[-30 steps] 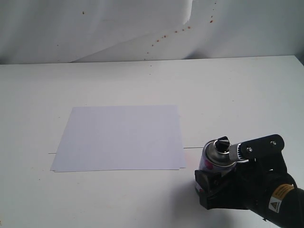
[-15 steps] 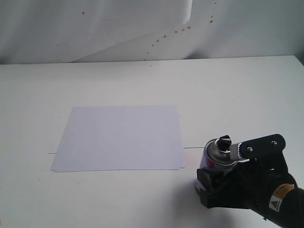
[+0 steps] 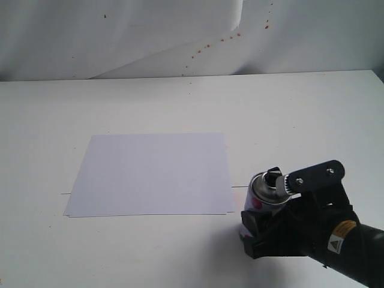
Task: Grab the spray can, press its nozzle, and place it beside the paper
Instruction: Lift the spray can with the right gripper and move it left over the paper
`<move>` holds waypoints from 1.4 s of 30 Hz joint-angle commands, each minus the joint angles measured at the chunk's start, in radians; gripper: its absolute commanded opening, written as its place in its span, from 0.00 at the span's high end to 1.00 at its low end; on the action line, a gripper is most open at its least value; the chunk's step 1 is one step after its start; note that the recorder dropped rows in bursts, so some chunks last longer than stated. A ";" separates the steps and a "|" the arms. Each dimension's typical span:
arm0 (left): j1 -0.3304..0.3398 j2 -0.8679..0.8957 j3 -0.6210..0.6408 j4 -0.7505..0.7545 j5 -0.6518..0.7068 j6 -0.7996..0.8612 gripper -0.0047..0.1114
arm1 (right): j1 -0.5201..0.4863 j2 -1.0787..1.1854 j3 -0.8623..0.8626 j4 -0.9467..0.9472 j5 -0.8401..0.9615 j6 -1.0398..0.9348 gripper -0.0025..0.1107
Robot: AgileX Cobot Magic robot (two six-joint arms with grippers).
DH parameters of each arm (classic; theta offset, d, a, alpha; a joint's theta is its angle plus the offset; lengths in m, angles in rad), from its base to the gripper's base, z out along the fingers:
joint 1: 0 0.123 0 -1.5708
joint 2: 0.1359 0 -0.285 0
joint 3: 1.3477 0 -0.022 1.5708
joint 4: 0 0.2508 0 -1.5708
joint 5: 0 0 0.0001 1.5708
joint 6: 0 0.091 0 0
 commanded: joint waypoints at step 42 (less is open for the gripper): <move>0.000 0.000 -0.001 0.116 -0.060 -0.001 0.96 | 0.002 -0.004 -0.272 0.003 0.161 -0.178 0.98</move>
